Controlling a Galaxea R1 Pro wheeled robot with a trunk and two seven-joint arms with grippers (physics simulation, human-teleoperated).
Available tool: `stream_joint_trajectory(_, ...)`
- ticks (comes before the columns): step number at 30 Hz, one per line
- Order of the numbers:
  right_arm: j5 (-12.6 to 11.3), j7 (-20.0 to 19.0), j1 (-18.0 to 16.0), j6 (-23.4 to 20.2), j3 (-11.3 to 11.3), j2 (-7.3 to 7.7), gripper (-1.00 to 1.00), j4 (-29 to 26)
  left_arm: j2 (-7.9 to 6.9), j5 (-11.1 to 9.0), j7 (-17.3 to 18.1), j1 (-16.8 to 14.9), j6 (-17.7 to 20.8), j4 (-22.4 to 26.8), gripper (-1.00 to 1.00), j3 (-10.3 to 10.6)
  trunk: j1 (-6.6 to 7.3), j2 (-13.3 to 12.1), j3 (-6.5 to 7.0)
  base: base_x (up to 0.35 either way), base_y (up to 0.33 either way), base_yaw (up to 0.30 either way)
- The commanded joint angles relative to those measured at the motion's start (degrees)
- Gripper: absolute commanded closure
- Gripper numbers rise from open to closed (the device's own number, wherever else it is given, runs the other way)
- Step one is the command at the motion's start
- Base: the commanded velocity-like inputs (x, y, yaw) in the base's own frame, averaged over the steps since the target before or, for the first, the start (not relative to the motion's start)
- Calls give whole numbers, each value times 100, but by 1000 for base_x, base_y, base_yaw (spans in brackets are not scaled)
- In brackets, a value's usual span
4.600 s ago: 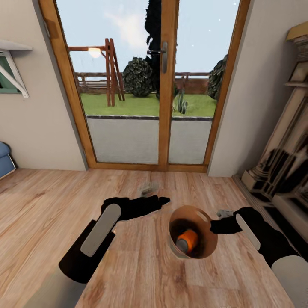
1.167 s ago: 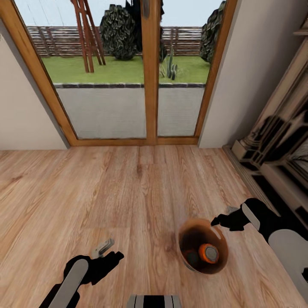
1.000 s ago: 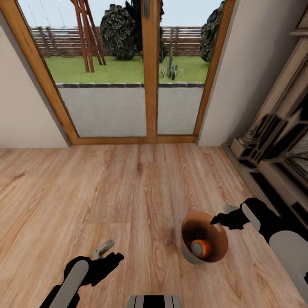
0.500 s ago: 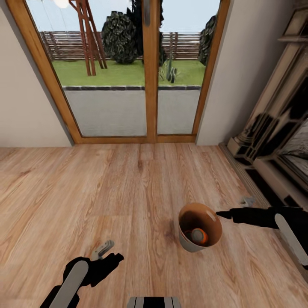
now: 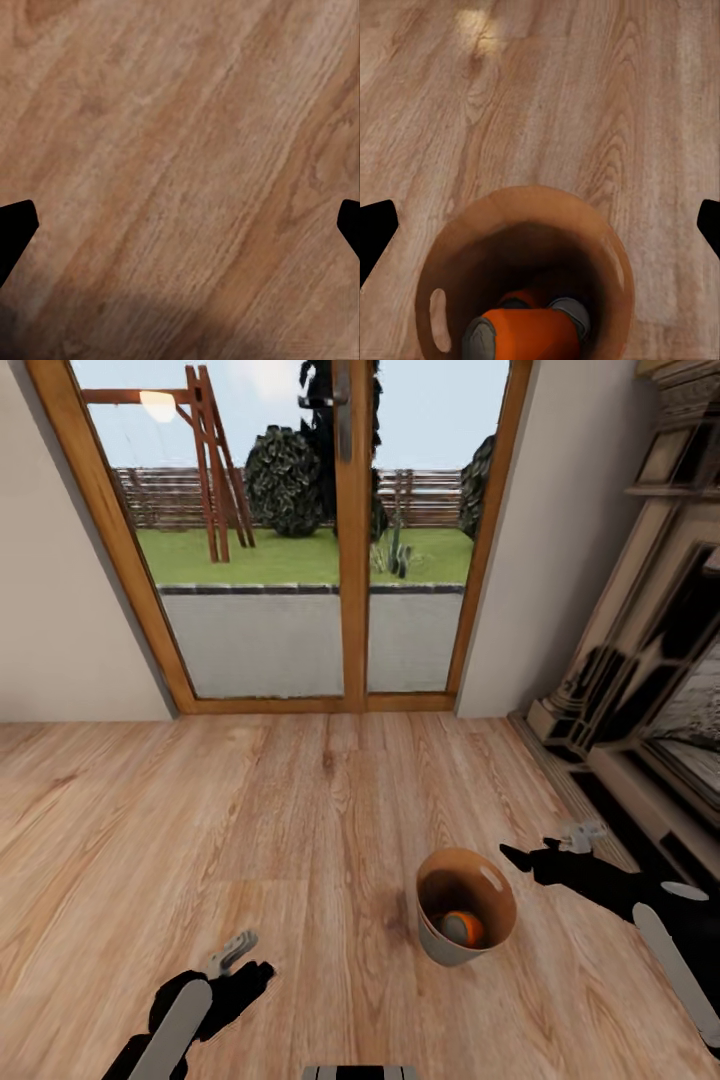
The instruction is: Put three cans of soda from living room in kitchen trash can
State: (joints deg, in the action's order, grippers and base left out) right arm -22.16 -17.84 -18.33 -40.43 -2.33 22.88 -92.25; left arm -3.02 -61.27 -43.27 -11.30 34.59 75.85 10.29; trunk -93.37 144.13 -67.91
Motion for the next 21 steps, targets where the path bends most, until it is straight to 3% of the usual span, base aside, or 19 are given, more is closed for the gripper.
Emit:
stream_joint_trajectory(1, 1, -80, 178, 498, -54, 2, -100, -3, 18, 171, 6, -2, -446, -367, -100, 7, 2, -2, 23, 0, 0, 0)
stream_joint_trajectory(8, -5, -92, 250, 615, -261, -12, -100, -12, 29, 195, 11, -3, -532, -544, -100, 8, 20, -11, 178, 0, 0, 0)
stream_joint_trajectory(17, -3, -89, 261, 727, -297, -45, -100, -12, 21, 184, 19, -3, -539, -560, -100, -20, 44, -23, 377, 0, 0, 0)
stream_joint_trajectory(21, -6, -120, 324, 1082, -303, -17, -100, -12, -24, 137, 213, 59, -440, -31, -100, -30, 54, -28, 466, 0, 0, 0)
